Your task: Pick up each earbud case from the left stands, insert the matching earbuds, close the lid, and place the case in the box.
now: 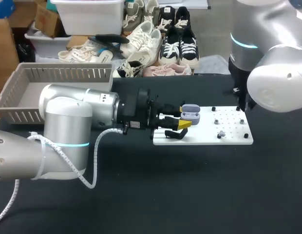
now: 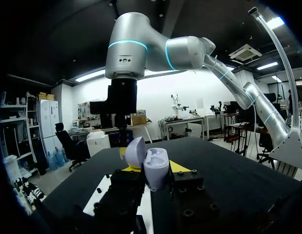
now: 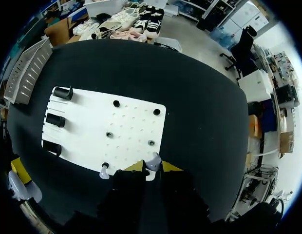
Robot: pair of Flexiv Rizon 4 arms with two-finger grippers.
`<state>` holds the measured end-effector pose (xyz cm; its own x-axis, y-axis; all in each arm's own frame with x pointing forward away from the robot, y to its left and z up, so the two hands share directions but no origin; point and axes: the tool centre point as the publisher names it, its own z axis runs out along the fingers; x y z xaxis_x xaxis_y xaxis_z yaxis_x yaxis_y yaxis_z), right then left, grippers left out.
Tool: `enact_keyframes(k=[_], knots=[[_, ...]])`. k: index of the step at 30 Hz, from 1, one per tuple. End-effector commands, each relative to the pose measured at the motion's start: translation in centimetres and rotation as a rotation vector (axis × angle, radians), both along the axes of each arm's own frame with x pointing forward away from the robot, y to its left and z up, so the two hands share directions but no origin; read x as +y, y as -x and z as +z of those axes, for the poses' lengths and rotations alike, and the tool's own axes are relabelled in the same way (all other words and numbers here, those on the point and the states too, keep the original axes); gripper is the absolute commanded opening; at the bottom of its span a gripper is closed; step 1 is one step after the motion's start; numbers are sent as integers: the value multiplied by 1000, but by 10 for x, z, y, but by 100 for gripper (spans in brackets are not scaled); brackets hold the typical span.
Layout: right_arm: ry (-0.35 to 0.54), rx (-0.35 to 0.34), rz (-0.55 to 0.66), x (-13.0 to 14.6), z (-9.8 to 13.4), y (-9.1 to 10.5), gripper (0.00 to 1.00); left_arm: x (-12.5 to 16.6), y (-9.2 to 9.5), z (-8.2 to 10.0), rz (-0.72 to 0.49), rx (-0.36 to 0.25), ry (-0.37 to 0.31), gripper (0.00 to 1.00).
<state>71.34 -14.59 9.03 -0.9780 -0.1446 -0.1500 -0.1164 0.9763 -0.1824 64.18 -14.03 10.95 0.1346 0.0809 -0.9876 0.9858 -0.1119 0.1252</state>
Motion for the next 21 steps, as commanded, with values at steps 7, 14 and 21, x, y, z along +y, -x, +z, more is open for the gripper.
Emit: enact_keyframes(k=[7, 14, 21], knots=[[-13, -59, -297, 8, 39, 27, 0, 0, 1, 0, 3, -2, 3, 0], [-75, -68, -372, 23, 48, 47, 0, 0, 1, 0, 3, -2, 3, 0], [-101, -68, -389, 23, 47, 49, 0, 0, 1, 0, 3, -2, 3, 0]])
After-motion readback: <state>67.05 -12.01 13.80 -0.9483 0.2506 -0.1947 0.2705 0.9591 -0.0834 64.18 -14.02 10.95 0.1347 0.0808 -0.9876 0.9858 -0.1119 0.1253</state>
